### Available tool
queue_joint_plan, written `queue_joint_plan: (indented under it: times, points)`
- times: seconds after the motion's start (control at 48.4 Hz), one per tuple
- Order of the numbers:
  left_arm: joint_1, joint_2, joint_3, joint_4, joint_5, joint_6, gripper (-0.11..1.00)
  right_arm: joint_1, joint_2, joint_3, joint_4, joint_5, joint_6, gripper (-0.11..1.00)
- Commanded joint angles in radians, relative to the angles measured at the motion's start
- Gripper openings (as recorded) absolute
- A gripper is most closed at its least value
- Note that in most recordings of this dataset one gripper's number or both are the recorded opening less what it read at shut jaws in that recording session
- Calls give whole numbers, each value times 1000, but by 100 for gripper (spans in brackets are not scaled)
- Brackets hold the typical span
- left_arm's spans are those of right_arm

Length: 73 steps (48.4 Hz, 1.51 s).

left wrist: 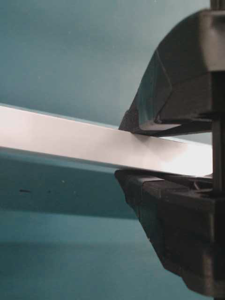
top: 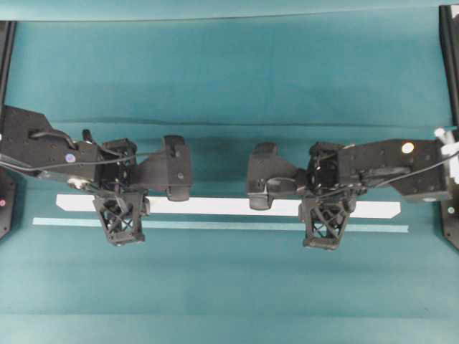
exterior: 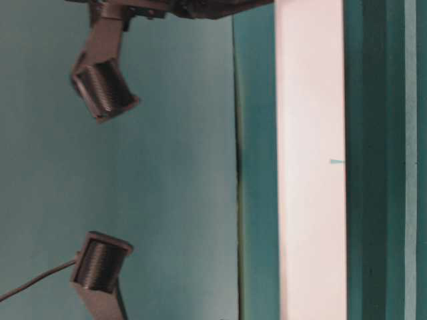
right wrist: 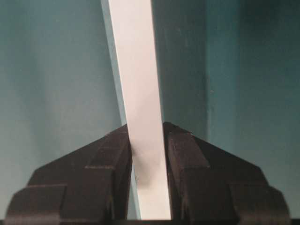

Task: Lift a wooden board with both hands.
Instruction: 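Lower the held board back down toward the table with both grippers, then set the board flat on the table, holding with both grippers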

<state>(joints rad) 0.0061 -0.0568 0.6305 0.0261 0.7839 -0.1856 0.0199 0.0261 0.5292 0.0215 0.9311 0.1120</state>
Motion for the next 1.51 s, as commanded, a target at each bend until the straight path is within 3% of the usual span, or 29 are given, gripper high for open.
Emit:
queue_joint_plan:
  times: [0.0, 0.579, 1.489]
  points:
    - [15, 3, -5, 2, -12, -43, 18, 15, 18, -2, 9, -18, -3, 21]
    - [8, 77, 44, 2, -127, -69, 18, 31, 72, 26, 14, -98, -3, 21]
    - [3, 94, 60, 2, -201, -61, 18, 25, 74, 71, 5, -201, -3, 21]
